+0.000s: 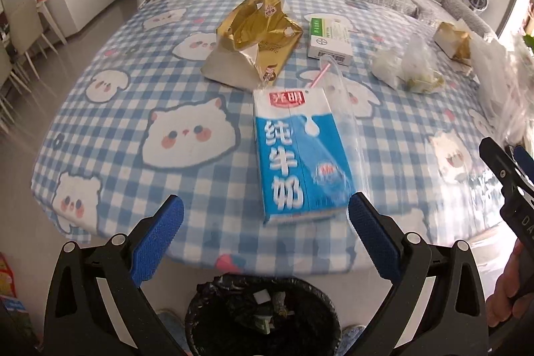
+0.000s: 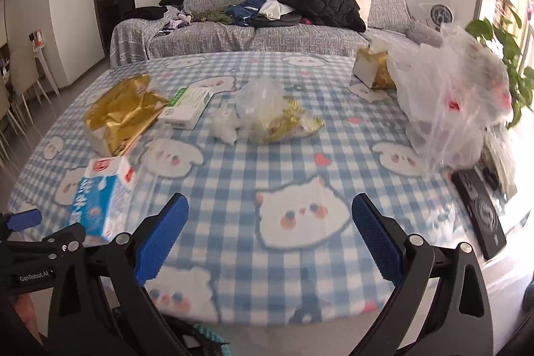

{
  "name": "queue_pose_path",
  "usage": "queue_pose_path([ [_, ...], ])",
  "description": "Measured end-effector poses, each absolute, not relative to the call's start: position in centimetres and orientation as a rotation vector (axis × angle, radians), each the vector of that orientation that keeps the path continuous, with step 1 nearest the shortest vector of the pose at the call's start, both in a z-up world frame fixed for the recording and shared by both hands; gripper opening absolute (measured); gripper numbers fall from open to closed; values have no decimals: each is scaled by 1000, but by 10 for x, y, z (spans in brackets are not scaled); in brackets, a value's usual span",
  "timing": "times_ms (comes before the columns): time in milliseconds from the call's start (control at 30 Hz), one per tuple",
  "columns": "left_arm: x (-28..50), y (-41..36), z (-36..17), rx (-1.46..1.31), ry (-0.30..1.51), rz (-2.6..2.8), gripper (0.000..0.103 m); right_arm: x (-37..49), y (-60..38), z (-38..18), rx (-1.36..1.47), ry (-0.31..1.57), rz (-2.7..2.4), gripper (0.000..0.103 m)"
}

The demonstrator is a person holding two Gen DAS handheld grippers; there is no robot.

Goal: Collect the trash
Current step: 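Grasp the blue-white milk carton with the left tool while the right tool grasps the plastic bag of gold wrappers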

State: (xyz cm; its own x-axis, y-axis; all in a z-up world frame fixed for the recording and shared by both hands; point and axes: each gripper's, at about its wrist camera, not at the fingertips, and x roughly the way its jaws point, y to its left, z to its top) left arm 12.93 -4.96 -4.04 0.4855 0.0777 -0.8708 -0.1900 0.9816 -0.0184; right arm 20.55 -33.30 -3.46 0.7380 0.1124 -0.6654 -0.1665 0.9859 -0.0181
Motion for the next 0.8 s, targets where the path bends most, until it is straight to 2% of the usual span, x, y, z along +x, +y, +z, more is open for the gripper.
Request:
queue_pose_path([
  [400,168,-61,-56,-87,1090,156,93,262,-350,-46,-27,746,174,94],
  [467,172,-58,-60,-86,1100,160,93,272,-351,-50,-12,762,175,92],
  [667,179,-53,-70,-108,1141,141,86,294,-342,-51,-8,775,191,91],
  [800,180,-47,-72,-121,1144,139,80,314,-331,-54,-20,804,208,84],
])
